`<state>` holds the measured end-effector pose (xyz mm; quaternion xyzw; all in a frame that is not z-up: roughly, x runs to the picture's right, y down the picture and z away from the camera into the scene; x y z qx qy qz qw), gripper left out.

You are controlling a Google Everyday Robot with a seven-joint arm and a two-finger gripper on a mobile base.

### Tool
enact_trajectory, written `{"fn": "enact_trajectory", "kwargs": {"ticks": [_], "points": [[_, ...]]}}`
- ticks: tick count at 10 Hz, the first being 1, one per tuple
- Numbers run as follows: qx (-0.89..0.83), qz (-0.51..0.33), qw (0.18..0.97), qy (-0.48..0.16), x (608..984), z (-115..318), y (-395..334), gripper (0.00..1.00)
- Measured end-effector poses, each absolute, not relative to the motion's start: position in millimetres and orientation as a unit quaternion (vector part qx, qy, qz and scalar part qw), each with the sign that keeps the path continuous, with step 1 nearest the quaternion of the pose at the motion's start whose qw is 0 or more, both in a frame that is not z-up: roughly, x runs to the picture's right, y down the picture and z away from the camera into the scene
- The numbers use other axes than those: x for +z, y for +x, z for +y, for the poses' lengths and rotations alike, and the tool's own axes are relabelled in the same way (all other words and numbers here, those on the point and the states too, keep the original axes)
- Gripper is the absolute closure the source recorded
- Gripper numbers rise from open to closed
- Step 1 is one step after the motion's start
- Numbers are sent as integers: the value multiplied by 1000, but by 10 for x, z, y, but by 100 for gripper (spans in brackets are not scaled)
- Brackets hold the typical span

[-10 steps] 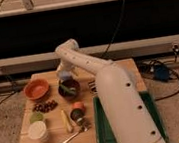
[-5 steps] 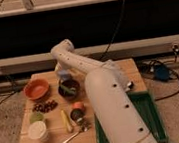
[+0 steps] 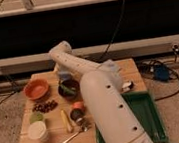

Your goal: Wipe tray with sponge

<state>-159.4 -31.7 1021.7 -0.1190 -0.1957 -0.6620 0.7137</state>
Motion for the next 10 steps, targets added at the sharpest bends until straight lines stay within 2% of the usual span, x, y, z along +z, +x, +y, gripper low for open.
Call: {"fn": "enact_trajectory", "kwargs": {"ticks": [6, 8, 10], "points": [[-685, -194, 687, -146, 10291, -150, -1602, 21], [-689, -194, 681, -157, 10309, -103, -1599, 33], [-690, -196, 677, -164, 10292, -71, -1601, 55]]}}
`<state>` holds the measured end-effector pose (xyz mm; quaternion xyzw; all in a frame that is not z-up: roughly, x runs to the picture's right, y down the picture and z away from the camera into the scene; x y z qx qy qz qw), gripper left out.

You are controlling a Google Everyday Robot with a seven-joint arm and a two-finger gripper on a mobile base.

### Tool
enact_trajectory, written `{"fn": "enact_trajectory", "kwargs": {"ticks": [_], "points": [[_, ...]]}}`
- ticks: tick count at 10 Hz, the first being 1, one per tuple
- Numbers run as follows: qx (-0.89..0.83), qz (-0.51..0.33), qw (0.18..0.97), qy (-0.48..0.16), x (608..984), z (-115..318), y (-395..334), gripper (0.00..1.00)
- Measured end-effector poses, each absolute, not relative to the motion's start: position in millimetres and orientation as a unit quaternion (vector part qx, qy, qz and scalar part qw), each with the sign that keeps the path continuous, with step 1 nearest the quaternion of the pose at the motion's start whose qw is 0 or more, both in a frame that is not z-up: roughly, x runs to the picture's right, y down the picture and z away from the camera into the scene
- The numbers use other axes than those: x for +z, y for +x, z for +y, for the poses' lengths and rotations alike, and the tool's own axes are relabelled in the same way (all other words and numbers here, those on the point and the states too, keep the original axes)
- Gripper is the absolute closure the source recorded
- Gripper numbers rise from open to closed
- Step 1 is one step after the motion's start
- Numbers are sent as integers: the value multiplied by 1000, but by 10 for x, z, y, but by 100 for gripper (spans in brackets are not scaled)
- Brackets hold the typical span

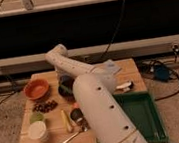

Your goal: Wipe tray with sponge

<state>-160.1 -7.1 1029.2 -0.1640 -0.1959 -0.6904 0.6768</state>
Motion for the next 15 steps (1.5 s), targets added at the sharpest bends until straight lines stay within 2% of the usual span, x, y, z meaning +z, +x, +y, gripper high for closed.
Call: {"fn": "enact_trajectory", "kwargs": {"ticks": [2, 3, 4, 5, 9, 15], "points": [[-690, -202, 676, -159, 10184, -116, -1627, 73], [-689, -206, 679, -149, 10053, -198, -1632, 86], [-688, -211, 680, -141, 9930, -260, -1637, 95], [-686, -217, 681, -133, 9806, -312, -1643, 99], [-670, -248, 693, -97, 9067, -387, -1527, 100], [-627, -279, 724, -73, 7946, 33, -1019, 100]]}}
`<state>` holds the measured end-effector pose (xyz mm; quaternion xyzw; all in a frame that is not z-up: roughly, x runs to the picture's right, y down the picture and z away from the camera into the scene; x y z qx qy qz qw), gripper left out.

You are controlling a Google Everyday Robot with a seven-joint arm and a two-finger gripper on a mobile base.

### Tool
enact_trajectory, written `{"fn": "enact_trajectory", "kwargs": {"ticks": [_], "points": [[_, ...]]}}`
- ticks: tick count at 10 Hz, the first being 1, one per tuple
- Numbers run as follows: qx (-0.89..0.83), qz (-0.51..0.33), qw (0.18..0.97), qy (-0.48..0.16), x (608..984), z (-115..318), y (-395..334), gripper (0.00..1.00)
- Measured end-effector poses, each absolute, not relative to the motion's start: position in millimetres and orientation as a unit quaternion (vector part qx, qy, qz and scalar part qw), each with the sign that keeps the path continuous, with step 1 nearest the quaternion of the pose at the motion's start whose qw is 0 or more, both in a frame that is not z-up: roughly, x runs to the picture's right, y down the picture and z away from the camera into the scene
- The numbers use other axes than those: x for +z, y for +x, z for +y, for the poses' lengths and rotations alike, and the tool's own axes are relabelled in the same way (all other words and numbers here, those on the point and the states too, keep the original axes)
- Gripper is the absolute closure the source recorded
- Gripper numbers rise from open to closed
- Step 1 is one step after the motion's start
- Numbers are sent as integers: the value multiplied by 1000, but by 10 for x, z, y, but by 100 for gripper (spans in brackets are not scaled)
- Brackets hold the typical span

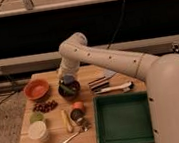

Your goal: Wipe tray with sponge

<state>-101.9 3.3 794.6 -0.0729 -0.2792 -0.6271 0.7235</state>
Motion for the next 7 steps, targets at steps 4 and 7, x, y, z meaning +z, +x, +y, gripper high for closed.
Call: {"fn": "enact_trajectory", "kwargs": {"ticks": [4, 7], "points": [[-604, -284, 739, -89, 7365, 377, -693, 100], [-581, -291, 751, -117, 6943, 817, -542, 100]]}}
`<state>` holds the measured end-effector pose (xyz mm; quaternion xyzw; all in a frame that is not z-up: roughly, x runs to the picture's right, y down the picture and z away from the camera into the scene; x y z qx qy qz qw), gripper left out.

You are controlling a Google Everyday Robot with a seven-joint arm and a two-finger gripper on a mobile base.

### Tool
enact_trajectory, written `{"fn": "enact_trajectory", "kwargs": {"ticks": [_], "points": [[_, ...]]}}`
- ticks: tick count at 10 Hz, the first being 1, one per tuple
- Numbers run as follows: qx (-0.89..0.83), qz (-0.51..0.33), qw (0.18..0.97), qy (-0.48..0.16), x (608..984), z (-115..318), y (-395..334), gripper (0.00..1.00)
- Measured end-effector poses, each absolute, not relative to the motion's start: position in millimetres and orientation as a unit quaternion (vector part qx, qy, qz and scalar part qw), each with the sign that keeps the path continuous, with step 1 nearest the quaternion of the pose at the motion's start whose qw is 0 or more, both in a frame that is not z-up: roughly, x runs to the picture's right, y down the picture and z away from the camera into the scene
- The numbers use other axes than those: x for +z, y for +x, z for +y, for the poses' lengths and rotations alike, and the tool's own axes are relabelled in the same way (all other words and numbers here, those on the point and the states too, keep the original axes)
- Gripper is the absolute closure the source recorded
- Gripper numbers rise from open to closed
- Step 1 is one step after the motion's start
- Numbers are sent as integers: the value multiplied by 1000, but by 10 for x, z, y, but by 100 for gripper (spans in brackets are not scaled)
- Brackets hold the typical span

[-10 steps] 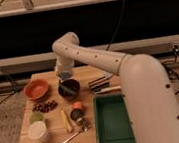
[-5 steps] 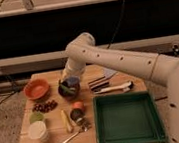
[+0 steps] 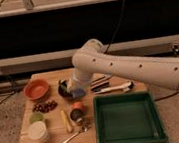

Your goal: Wipe tray with sponge

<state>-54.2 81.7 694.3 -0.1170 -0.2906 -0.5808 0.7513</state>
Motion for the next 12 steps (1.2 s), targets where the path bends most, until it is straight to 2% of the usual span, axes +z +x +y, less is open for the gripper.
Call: {"fn": "enact_trajectory", "kwargs": {"ticks": [3, 10, 12], "points": [[-547, -278, 775, -153, 6778, 1125, -206, 100], [-544, -281, 776, -154, 6791, 1151, -205, 100], [-520, -281, 790, -165, 6826, 1433, -41, 100]]}}
